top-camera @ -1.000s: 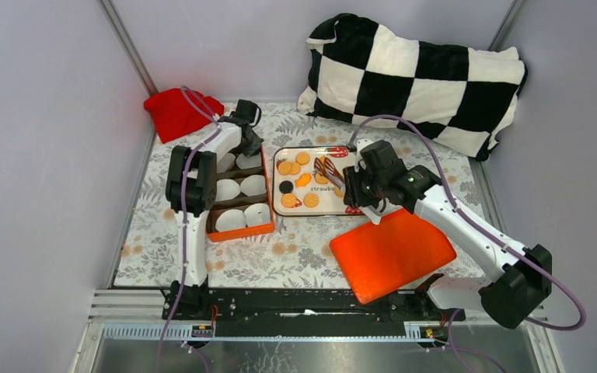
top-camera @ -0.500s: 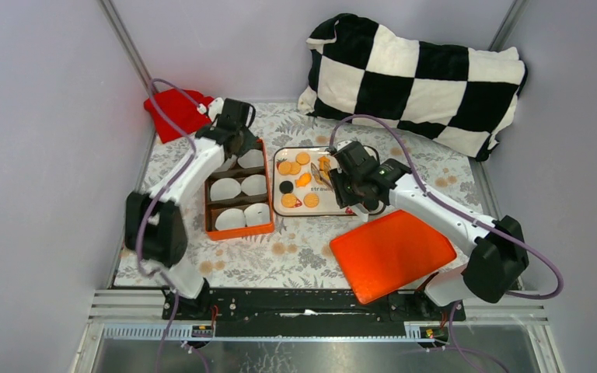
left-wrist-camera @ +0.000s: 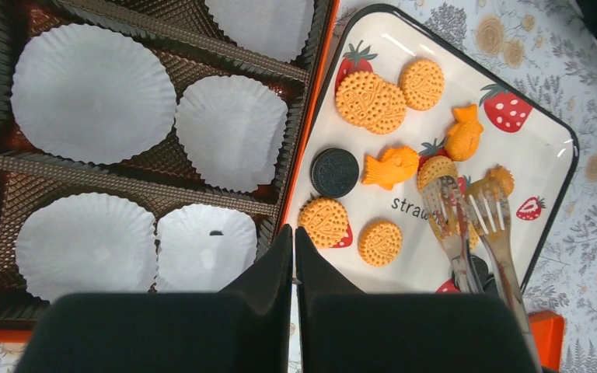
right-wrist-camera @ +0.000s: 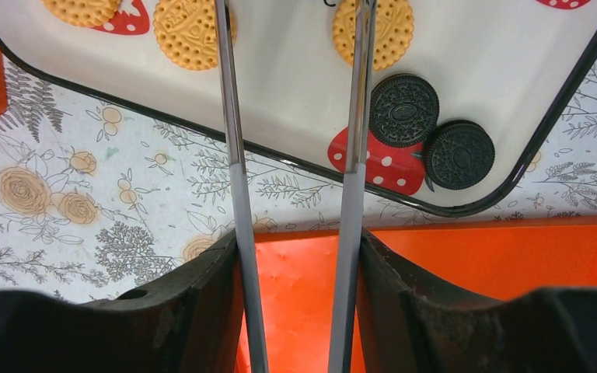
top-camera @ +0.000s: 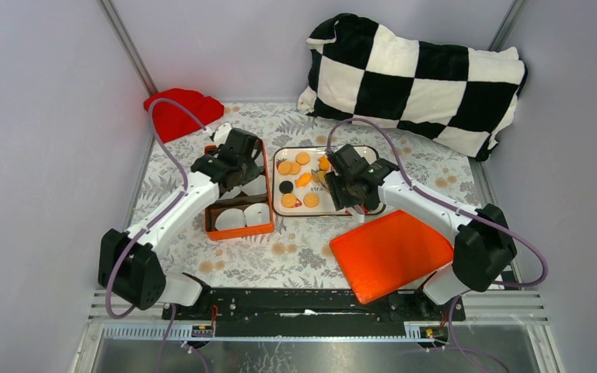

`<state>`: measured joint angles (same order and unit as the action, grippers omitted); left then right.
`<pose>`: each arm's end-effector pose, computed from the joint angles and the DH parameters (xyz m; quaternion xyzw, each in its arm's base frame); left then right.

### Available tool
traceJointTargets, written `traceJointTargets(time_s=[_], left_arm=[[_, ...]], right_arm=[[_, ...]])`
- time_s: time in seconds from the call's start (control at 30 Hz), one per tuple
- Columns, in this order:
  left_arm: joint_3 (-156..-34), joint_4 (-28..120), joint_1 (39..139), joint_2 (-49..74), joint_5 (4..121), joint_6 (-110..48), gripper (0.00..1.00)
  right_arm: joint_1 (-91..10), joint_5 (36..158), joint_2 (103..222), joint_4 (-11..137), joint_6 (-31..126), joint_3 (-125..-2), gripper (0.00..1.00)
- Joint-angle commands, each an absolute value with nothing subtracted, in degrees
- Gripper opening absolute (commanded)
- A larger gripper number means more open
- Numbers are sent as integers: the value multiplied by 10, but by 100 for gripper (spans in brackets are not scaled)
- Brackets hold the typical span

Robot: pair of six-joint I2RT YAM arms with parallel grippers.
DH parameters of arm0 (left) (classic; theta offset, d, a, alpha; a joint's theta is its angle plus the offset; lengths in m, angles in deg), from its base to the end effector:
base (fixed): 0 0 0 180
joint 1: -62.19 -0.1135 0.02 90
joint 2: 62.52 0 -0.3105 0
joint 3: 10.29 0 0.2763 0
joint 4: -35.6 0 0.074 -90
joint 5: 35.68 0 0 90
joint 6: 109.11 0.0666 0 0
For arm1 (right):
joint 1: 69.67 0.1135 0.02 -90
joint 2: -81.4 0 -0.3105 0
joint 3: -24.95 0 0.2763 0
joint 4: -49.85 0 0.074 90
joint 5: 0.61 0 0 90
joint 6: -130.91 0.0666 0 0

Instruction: Pack the cookies

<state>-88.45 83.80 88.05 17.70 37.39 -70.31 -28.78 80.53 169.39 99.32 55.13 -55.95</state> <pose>0.3067 -0.1271 0.3037 -0.2528 0.8966 -0.1011 0.3492 0.2791 0.2281 0.2730 -0.1986 0.9342 0.0671 0.2885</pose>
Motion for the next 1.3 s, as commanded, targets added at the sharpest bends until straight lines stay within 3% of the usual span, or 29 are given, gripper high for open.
traceJointTargets(time_s=[0.0, 0.37, 0.53, 0.77, 0.9, 1.1, 1.27], left_arm=[[-876, 848, 879, 140, 343, -689, 4], [-862, 850, 879, 120, 348, -689, 5], [-859, 855, 879, 108, 356, -688, 4], [-863, 867, 858, 55, 353, -678, 12], [-859, 870, 835, 40, 372, -668, 13], [-835, 870, 833, 26, 388, -670, 13], [-829, 868, 833, 27, 395, -671, 13]], right_arm=[[-285, 810, 1704, 963, 564, -551, 55], [-285, 794, 1745, 973, 567, -566, 50], [-285, 772, 1753, 1004, 562, -604, 25], [-273, 755, 1715, 1021, 558, -668, 10], [-273, 740, 1748, 1077, 559, -703, 17], [-272, 752, 1736, 1050, 581, -637, 20], [-273, 785, 1730, 1033, 581, -601, 34]])
